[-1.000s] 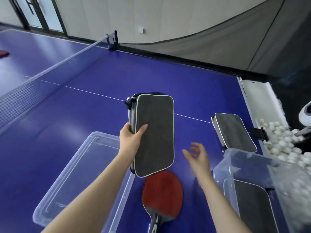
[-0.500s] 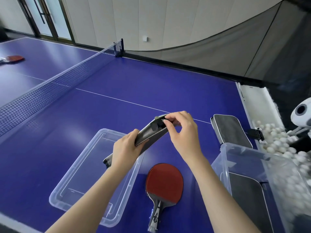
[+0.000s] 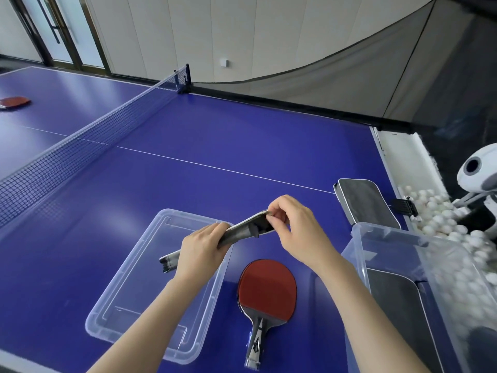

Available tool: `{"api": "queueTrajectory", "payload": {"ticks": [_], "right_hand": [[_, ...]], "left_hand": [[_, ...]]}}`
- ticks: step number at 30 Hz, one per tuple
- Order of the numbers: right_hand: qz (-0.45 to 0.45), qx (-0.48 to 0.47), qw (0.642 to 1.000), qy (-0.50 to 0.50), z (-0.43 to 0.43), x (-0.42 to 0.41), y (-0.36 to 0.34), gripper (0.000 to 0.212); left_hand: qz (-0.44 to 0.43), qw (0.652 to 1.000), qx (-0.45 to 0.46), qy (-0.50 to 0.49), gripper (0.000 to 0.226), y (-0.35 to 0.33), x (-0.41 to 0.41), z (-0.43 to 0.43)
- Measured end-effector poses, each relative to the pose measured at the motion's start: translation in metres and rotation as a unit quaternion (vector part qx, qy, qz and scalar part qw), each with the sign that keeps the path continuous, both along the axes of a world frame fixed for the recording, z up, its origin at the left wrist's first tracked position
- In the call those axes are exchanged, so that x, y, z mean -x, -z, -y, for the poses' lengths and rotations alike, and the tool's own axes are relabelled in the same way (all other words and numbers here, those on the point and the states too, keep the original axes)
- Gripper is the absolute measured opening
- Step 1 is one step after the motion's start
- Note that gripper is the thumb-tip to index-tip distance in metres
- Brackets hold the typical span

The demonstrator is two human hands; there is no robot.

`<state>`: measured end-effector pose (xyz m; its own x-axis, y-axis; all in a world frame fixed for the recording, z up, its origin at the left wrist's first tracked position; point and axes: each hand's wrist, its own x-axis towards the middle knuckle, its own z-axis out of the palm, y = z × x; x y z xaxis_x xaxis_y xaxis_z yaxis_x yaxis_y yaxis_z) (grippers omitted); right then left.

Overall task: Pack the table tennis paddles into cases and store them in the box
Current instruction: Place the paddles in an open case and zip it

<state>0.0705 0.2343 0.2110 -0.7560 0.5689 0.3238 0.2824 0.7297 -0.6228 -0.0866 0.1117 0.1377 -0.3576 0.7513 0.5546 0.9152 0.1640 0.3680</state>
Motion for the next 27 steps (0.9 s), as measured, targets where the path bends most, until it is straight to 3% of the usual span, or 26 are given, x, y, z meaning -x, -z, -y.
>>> {"api": "queueTrajectory", "payload": {"ticks": [6, 9, 11, 13, 17, 22, 24, 27], "right_hand": [[-0.137, 0.103, 0.974, 0.146, -0.006, 0.000, 0.006, 0.013], [-0.143, 0.188, 0.950, 0.205, -0.026, -0.004, 0.010, 0.016], [-0.150, 0.273, 0.920, 0.238, -0.042, -0.007, 0.014, 0.015], [-0.176, 0.358, 0.878, 0.265, -0.057, -0.012, 0.017, 0.015], [-0.219, 0.510, 0.791, 0.257, -0.068, -0.021, 0.025, 0.010], [-0.202, 0.641, 0.703, 0.233, -0.064, -0.021, 0.032, 0.008], [-0.168, 0.666, 0.687, 0.235, -0.055, -0.017, 0.038, 0.010], [-0.120, 0.700, 0.664, 0.233, -0.030, -0.014, 0.057, 0.013]], "left_hand": [[0.097, 0.995, 0.024, -0.020, 0.024, -0.007, -0.001, 0.005], [0.133, 0.991, 0.021, -0.024, 0.030, -0.010, -0.001, 0.007], [0.172, 0.985, 0.004, -0.032, 0.038, -0.013, 0.000, 0.008], [0.234, 0.972, -0.009, -0.034, 0.032, -0.015, 0.001, 0.010], [0.309, 0.949, -0.063, -0.018, 0.036, -0.029, -0.003, 0.010], [0.380, 0.918, -0.116, 0.003, 0.039, -0.046, -0.003, 0.004], [0.442, 0.884, -0.155, 0.010, 0.025, -0.052, -0.003, 0.001], [0.590, 0.762, -0.266, 0.013, 0.012, -0.064, 0.005, -0.003]]}}
